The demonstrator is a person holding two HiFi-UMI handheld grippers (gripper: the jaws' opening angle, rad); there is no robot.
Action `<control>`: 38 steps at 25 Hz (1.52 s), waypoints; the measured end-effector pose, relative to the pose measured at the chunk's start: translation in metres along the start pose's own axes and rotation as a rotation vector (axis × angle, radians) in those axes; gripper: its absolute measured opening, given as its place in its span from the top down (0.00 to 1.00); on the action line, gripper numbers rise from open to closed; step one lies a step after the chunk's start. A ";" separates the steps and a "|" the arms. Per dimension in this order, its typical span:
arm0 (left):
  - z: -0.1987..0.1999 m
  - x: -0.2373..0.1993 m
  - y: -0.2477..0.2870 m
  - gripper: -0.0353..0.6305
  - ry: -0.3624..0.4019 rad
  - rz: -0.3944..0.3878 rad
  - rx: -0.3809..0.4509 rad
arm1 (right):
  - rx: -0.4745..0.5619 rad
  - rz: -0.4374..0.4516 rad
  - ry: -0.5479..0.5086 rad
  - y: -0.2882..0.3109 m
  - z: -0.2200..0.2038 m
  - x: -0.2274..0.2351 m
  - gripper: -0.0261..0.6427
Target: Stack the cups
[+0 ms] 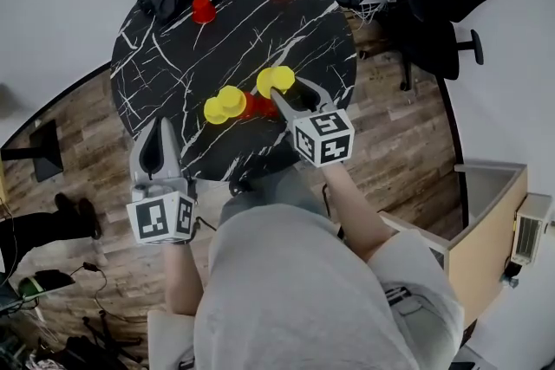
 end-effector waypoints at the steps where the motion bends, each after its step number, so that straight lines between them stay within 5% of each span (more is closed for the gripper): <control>1: 0.000 0.000 -0.002 0.94 0.002 -0.002 0.000 | -0.011 0.001 -0.007 0.000 -0.004 -0.003 0.67; 21: -0.007 -0.022 -0.050 0.94 0.004 0.059 -0.003 | -0.187 -0.011 -0.138 0.024 -0.043 -0.035 0.66; 38: -0.009 -0.027 -0.052 0.94 0.004 0.069 -0.001 | -0.136 0.026 -0.105 0.023 -0.037 -0.037 0.62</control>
Point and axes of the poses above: the fingertips, and each gripper's own axes: y forward along the fingers, x to its right, z out of its top, the point moved 1 cm from there along -y, backward along the fingers, and after that the axes turned 7 degrees about -y, right-handed, at the moved point
